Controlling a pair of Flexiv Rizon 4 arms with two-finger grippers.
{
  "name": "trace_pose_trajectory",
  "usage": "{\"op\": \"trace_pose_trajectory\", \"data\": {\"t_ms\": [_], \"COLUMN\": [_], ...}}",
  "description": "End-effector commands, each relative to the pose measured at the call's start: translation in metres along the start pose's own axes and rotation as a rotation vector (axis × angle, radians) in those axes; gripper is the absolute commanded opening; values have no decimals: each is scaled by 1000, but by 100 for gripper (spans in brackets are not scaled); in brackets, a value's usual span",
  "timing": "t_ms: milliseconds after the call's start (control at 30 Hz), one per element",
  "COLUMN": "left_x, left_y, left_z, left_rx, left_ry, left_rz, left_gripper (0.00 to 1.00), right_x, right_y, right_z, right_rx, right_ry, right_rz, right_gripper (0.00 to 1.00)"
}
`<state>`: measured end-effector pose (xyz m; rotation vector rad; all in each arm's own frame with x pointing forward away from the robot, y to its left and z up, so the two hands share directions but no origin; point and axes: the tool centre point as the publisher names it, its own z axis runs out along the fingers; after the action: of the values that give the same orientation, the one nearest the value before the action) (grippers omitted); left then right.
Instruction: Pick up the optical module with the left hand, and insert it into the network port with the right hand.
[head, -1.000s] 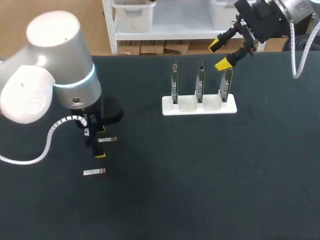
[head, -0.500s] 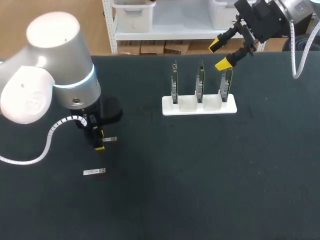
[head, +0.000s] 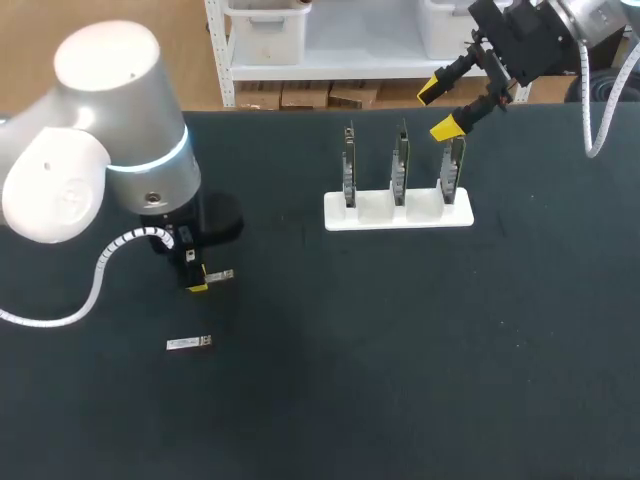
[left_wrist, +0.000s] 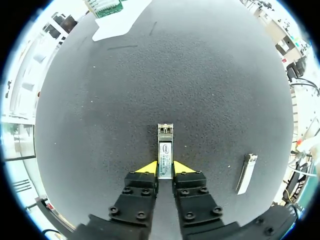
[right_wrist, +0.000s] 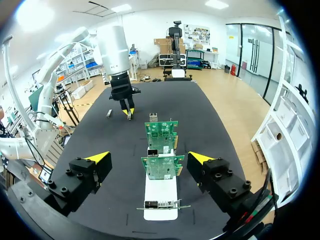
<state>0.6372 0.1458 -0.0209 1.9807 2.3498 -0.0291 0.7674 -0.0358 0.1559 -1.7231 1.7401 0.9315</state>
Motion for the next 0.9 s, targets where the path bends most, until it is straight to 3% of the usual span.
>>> {"op": "trace_pose_trajectory", "data": {"t_ms": [33, 233, 400, 900], "left_x": [9, 12, 16, 21], "left_y": [0, 1, -1, 2], "left_z": [3, -18, -29, -32], "left_rx": [-34, -91, -134, -157], "left_ry": [-51, -209, -265, -269], "left_rz": [-9, -7, -17, -43], "left_gripper": [0, 0, 0, 0], "right_x": [0, 0, 0, 0], "right_y": [1, 1, 1, 1], "right_z": [0, 0, 0, 0], "right_rx": [2, 2, 2, 2], "right_ry": [-1, -1, -1, -1], "right_rz": [-1, -1, -1, -1], "right_gripper": [100, 100, 100, 100]}}
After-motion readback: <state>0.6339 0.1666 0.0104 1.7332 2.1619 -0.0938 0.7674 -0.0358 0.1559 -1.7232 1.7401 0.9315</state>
